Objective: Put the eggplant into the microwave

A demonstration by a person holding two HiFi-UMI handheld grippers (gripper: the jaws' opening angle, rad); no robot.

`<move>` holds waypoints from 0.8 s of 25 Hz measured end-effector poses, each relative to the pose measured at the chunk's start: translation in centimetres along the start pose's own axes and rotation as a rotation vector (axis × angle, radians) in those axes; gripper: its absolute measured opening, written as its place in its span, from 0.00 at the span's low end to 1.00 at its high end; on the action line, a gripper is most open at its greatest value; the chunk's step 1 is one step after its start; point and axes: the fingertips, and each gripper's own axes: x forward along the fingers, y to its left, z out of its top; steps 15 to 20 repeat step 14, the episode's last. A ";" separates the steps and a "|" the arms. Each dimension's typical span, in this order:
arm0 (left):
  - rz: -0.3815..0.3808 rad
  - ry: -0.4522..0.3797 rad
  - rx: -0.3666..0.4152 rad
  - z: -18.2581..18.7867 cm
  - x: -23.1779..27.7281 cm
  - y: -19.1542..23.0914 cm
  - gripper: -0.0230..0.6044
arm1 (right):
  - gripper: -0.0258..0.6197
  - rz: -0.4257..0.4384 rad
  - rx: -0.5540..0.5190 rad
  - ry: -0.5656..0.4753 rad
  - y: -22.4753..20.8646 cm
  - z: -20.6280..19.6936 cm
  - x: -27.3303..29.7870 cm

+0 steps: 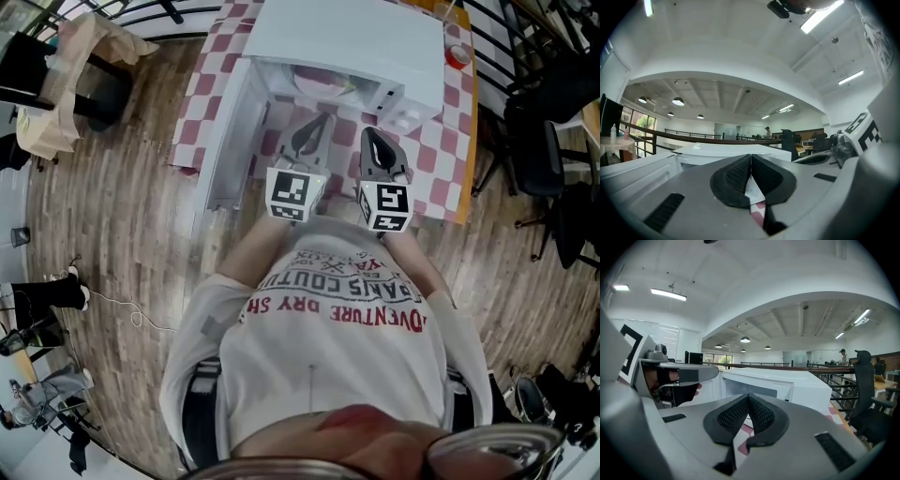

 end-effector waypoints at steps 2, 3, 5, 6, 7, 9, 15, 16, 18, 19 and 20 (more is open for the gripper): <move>-0.004 -0.002 -0.010 0.1 0.1 0.1 0.08 | 0.08 -0.002 -0.004 -0.003 0.0 0.0 0.1; -0.006 -0.004 -0.012 0.1 0.2 0.1 0.08 | 0.08 -0.002 -0.006 -0.004 0.0 0.1 0.2; -0.010 -0.006 -0.014 0.2 0.2 0.1 0.08 | 0.08 0.000 -0.008 -0.002 0.1 0.1 0.2; -0.012 -0.004 -0.017 0.2 0.2 0.0 0.08 | 0.08 0.001 -0.008 0.000 0.1 0.1 0.2; -0.013 -0.001 -0.021 0.1 0.2 0.0 0.08 | 0.08 0.001 -0.009 0.002 0.1 0.0 0.2; -0.009 0.006 -0.030 -0.2 0.3 0.1 0.08 | 0.08 0.000 -0.012 0.006 0.1 -0.1 0.3; 0.002 0.003 -0.035 0.0 0.6 0.6 0.08 | 0.08 -0.002 -0.021 0.013 0.1 -0.1 0.6; 0.002 0.003 -0.035 0.0 0.6 0.6 0.08 | 0.08 -0.002 -0.021 0.013 0.1 -0.1 0.6; 0.002 0.003 -0.035 0.0 0.6 0.6 0.08 | 0.08 -0.002 -0.021 0.013 0.1 -0.1 0.6; 0.002 0.003 -0.035 0.0 0.6 0.6 0.08 | 0.08 -0.002 -0.021 0.013 0.1 -0.1 0.6; 0.002 0.003 -0.035 0.0 0.6 0.6 0.08 | 0.08 -0.002 -0.021 0.013 0.1 -0.1 0.6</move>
